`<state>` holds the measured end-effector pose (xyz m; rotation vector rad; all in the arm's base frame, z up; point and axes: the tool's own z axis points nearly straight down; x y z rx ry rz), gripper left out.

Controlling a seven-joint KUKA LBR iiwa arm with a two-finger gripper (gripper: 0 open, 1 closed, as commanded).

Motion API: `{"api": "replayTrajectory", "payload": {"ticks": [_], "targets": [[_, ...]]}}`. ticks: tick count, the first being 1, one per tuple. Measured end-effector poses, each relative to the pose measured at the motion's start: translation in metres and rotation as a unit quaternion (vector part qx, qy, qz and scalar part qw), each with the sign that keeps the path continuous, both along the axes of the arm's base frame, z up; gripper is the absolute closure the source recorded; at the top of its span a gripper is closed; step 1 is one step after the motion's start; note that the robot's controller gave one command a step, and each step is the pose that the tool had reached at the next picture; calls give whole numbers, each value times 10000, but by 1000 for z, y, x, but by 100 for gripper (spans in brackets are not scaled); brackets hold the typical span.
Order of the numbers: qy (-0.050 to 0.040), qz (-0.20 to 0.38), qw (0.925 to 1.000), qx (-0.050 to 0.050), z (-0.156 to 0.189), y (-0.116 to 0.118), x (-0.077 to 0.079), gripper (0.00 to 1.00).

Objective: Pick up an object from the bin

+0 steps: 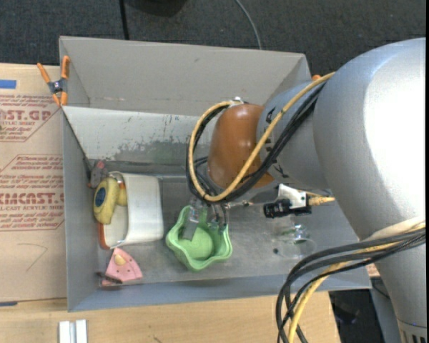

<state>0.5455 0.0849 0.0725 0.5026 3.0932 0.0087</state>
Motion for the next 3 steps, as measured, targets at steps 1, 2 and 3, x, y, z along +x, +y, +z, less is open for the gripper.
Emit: {"api": "replayTrajectory", "payload": {"ticks": [1, 2, 3], "targets": [[-4, 199, 9998, 1, 120, 9, -9, 100], [-3, 197, 9998, 0, 120, 9, -9, 100], [38, 198, 9998, -3, 158, 10, -4, 100]]}}
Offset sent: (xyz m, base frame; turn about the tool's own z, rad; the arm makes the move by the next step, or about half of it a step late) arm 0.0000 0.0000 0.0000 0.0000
